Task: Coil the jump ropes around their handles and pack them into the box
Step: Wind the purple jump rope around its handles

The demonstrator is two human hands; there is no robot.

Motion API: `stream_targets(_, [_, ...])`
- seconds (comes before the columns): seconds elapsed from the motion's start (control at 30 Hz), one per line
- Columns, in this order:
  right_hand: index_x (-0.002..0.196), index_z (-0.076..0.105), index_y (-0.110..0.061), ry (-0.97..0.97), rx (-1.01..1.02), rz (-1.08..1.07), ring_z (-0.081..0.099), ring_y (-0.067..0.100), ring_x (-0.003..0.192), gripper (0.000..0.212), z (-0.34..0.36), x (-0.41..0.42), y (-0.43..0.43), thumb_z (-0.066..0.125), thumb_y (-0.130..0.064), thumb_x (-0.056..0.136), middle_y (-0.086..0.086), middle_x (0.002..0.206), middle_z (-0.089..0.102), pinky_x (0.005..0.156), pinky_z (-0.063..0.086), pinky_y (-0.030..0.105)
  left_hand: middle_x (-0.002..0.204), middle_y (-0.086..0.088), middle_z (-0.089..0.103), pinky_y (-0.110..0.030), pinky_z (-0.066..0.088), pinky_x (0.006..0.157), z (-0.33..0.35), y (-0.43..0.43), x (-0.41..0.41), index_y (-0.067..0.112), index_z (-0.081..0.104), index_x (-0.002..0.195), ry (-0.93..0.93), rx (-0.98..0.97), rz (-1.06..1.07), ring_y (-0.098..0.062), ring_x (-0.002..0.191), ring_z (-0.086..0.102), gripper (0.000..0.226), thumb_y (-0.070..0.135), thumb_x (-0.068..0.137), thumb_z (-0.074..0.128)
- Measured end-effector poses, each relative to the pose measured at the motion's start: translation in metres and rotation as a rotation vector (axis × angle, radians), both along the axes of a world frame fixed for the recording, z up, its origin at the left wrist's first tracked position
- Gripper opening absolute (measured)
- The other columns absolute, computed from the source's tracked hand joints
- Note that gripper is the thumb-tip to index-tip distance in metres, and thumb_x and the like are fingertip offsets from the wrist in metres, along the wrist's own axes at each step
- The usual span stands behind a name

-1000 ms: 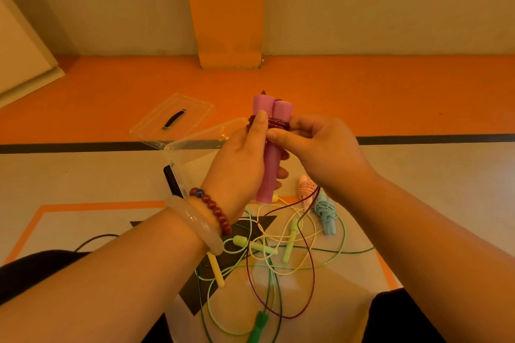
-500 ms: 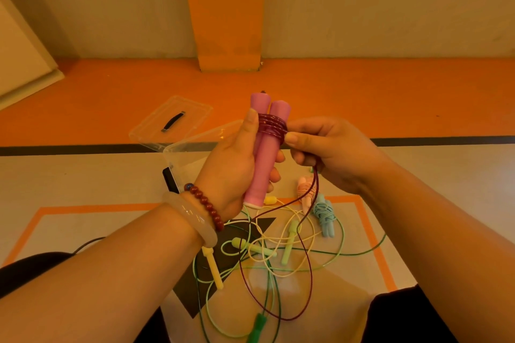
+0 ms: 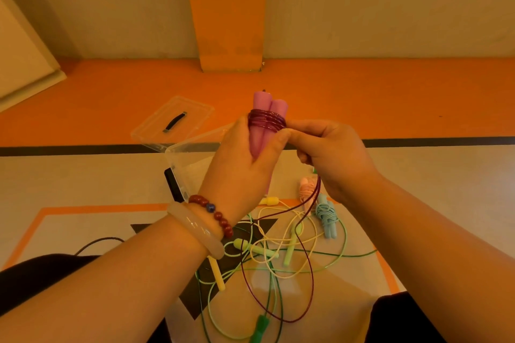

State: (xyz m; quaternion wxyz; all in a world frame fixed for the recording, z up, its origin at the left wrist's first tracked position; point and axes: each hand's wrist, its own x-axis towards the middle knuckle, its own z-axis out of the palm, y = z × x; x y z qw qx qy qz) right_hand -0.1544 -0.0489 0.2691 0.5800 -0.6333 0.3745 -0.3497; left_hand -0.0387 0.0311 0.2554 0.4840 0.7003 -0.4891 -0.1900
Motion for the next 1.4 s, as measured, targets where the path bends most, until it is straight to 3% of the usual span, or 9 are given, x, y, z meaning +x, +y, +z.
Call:
stream_targets(0.13, [0.093,0.071,-0.021,0.034,-0.095,-0.02,0.046,0.004,0.05,0.01,-0.001,0.003,0.008,0.071,-0.016,0.085,-0.011,0.057,0.063,0.053,0.042,0.02,0.117,-0.01,0.061,-0.03,0.046,0.068,-0.008,-0.002,-0.004,0.023,0.028,0.141,0.075,0.052,-0.014,-0.027,0.096,0.063,0.089,0.077,0.073,0.046])
stream_targets(0.23, [0.093,0.066,-0.022,0.034,-0.167,-0.035,0.051,0.003,0.049,0.013,0.0,0.003,0.011,0.07,-0.013,0.085,-0.006,0.063,0.067,0.054,0.045,0.02,0.107,0.003,0.06,-0.016,0.04,0.058,-0.003,-0.002,-0.003,0.029,0.035,0.126,0.064,0.029,-0.001,-0.011,0.085,0.061,0.058,0.066,0.083,0.051])
stream_targets(0.33, [0.082,0.059,-0.025,0.072,-0.263,-0.053,0.055,0.005,0.051,0.016,0.001,-0.001,0.01,0.07,-0.015,0.085,-0.004,0.059,0.065,0.056,0.047,0.022,0.093,0.007,0.061,-0.017,0.038,0.051,0.005,-0.001,0.001,0.032,0.041,0.122,0.097,0.015,-0.051,0.001,0.064,0.056,0.061,0.07,0.074,0.047])
stream_targets(0.5, [0.074,0.062,-0.019,0.046,-0.223,-0.006,0.049,0.003,0.048,0.013,0.005,-0.005,0.004,0.072,-0.019,0.083,-0.005,0.052,0.057,0.05,0.04,0.016,0.06,0.013,0.047,-0.028,0.038,0.049,0.001,-0.004,-0.002,0.036,0.051,0.111,0.341,0.027,-0.086,-0.006,0.046,0.044,0.031,0.053,0.085,0.054])
stream_targets(0.9, [0.083,0.065,-0.011,-0.1,0.012,0.188,0.054,0.002,0.05,0.007,0.012,-0.013,-0.009,0.063,-0.005,0.087,-0.005,0.054,0.063,0.047,0.037,0.014,0.078,0.0,0.048,-0.019,0.034,0.042,0.012,-0.002,-0.008,0.024,0.057,0.102,0.832,-0.029,-0.173,-0.009,0.051,0.04,0.008,0.022,0.095,0.054])
stream_targets(1.07, [0.08,0.066,-0.013,-0.109,0.057,0.185,0.052,0.006,0.053,0.004,0.008,-0.009,-0.009,0.068,-0.017,0.081,0.003,0.07,0.065,0.046,0.037,0.017,0.09,-0.004,0.059,-0.019,0.036,0.043,0.015,-0.002,-0.008,0.018,0.055,0.108,0.933,-0.051,-0.179,-0.009,0.051,0.041,0.014,0.022,0.095,0.053])
stream_targets(1.2, [0.085,0.061,-0.014,-0.072,0.044,0.156,0.045,0.007,0.048,0.031,0.008,-0.006,-0.007,0.07,-0.037,0.066,0.025,0.086,0.064,0.044,0.034,0.019,0.101,-0.01,0.06,-0.02,0.039,0.046,0.017,0.001,-0.005,0.017,0.056,0.104,0.975,-0.045,-0.263,-0.009,0.052,0.045,0.021,0.028,0.086,0.057])
stream_targets(1.3, [0.103,0.065,-0.022,-0.057,0.042,0.239,0.04,0.007,0.05,0.033,0.008,-0.008,-0.006,0.064,-0.036,0.073,0.0,0.081,0.07,0.046,0.033,0.017,0.103,-0.009,0.058,-0.022,0.046,0.049,0.022,0.005,-0.003,0.017,0.057,0.107,1.013,-0.002,-0.326,-0.01,0.057,0.053,0.037,0.034,0.075,0.06])
stream_targets(1.4, [0.106,0.064,-0.031,-0.029,-0.034,0.31,0.037,0.005,0.052,0.026,0.008,-0.011,-0.004,0.057,-0.033,0.081,-0.016,0.059,0.058,0.048,0.032,0.017,0.092,-0.002,0.06,-0.031,0.059,0.063,0.023,0.005,0.0,0.018,0.059,0.102,1.007,0.032,-0.306,-0.009,0.066,0.059,0.036,0.035,0.071,0.06])
